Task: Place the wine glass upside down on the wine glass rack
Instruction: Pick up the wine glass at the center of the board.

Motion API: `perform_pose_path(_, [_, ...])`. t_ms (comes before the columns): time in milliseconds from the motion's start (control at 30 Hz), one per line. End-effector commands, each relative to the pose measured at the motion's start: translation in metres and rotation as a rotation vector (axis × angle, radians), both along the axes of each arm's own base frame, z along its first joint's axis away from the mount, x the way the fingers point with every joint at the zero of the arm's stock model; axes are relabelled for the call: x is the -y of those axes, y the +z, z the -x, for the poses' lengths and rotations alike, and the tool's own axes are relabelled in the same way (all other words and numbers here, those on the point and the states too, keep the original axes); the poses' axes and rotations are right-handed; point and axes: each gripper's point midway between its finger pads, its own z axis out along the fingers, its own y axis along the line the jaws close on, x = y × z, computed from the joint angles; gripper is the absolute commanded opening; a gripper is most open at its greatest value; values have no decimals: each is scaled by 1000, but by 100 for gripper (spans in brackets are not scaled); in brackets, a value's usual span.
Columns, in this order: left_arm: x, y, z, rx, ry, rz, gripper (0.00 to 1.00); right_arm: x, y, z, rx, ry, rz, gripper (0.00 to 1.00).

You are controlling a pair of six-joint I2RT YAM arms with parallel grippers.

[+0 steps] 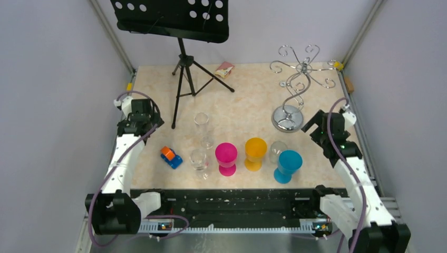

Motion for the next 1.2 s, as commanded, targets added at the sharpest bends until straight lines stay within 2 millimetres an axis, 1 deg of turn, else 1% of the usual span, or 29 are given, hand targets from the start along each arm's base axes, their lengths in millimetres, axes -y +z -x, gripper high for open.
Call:
perform_pose_path(0, [12, 8, 8, -78, -63, 52, 98, -10, 19, 38, 55, -33, -122, 99])
perform_pose_path(100, [19, 8, 10, -130, -123, 66, 98, -14, 36, 54, 138, -44, -186, 99])
perform_pose_path(200, [31, 11, 7, -133, -206, 95, 98, -22, 59, 66, 257, -8, -252, 99])
perform_pose_path(267, [40, 16, 6, -113, -267, 116, 98, -29, 65, 74, 303, 7, -303, 99])
perform_pose_path(333, [47, 25, 9, -88, -305, 132, 98, -33, 60, 83, 298, -7, -363, 99])
perform_pose_path(400, [63, 38, 12, -36, -392, 178, 98, -39, 58, 91, 286, 6, -397, 99])
perform_pose_path(433, [76, 45, 14, -3, -451, 218, 98, -40, 58, 95, 282, 13, -402, 99])
perform_pose_path(533, [105, 68, 24, 104, -597, 293, 98, -39, 55, 110, 237, 6, -396, 99])
perform_pose_path(600, [117, 82, 32, 160, -662, 321, 98, -40, 50, 118, 192, 28, -382, 99])
perform_pose_path(667, [126, 91, 41, 193, -718, 334, 98, -45, 47, 124, 147, 66, -375, 99])
perform_pose_path(700, [130, 93, 44, 194, -742, 346, 98, -50, 50, 126, 140, 98, -382, 99])
perform_pose_path(800, [144, 100, 52, 203, -794, 401, 97, -56, 69, 129, 209, 145, -406, 99])
perform_pose_path(867, [153, 109, 52, 234, -818, 449, 96, -56, 82, 133, 290, 123, -454, 99])
perform_pose_path(900, [157, 115, 52, 253, -826, 473, 95, -58, 94, 135, 362, 138, -479, 99])
perform_pose_path(933, [160, 120, 53, 259, -832, 498, 95, -61, 101, 136, 405, 156, -497, 99])
perform_pose_path(967, [164, 124, 54, 255, -848, 520, 95, -62, 104, 136, 415, 162, -508, 99])
perform_pose_path(1067, [174, 140, 56, 247, -905, 564, 94, -65, 93, 135, 329, 177, -485, 99])
perform_pose_path(1167, [180, 141, 54, 243, -932, 585, 94, -63, 85, 133, 241, 195, -423, 99])
